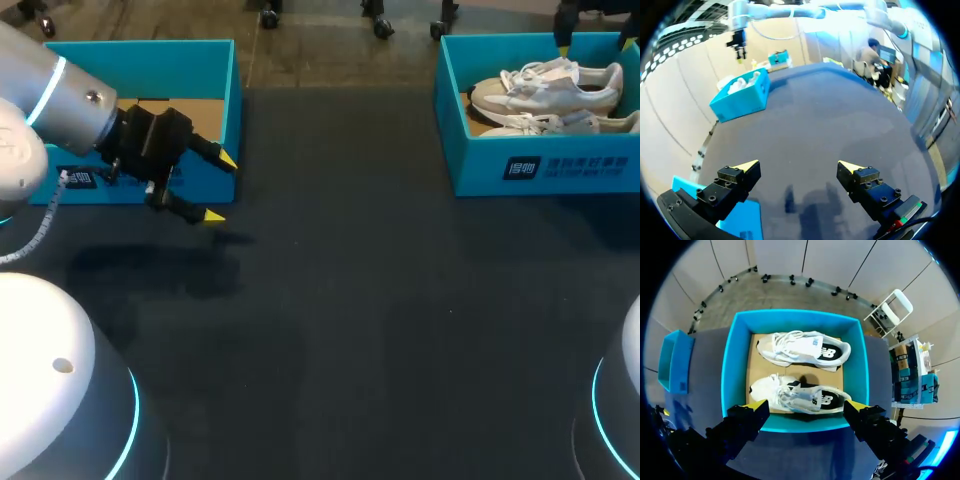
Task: Take the shoe out of the shoebox, open the shoe tongue, remove and reinsert the insole, then place the shoe into the shoebox
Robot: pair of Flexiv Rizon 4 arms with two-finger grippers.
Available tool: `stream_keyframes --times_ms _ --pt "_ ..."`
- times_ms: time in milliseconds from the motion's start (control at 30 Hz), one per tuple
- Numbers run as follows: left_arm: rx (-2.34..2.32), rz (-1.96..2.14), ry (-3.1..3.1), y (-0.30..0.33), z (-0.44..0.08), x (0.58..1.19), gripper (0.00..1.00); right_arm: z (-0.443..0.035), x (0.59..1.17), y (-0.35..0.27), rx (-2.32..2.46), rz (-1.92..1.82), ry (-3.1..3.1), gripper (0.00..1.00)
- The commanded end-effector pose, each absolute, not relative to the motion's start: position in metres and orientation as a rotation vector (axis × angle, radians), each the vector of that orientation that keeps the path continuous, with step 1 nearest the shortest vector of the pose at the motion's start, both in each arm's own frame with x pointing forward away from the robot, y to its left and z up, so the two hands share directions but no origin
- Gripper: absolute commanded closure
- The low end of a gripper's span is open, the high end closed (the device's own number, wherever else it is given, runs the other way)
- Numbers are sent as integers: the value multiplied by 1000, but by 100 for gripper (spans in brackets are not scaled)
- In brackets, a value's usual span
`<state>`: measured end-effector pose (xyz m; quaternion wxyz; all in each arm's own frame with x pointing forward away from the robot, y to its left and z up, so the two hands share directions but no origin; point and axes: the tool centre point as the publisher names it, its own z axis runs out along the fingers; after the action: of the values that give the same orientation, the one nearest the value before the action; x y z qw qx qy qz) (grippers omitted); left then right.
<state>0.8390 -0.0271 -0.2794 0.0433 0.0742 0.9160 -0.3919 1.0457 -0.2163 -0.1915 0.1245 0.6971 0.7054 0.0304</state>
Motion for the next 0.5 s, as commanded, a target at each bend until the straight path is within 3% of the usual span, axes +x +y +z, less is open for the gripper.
stream_keyframes --times_ms 33,500 --pt "44 -1088 2853 -32 -268 840 0 -192 1041 -217 2055 85 2042 0" --pt "-577 -798 2837 -23 -238 846 0 -181 992 -207 2146 44 2025 0"
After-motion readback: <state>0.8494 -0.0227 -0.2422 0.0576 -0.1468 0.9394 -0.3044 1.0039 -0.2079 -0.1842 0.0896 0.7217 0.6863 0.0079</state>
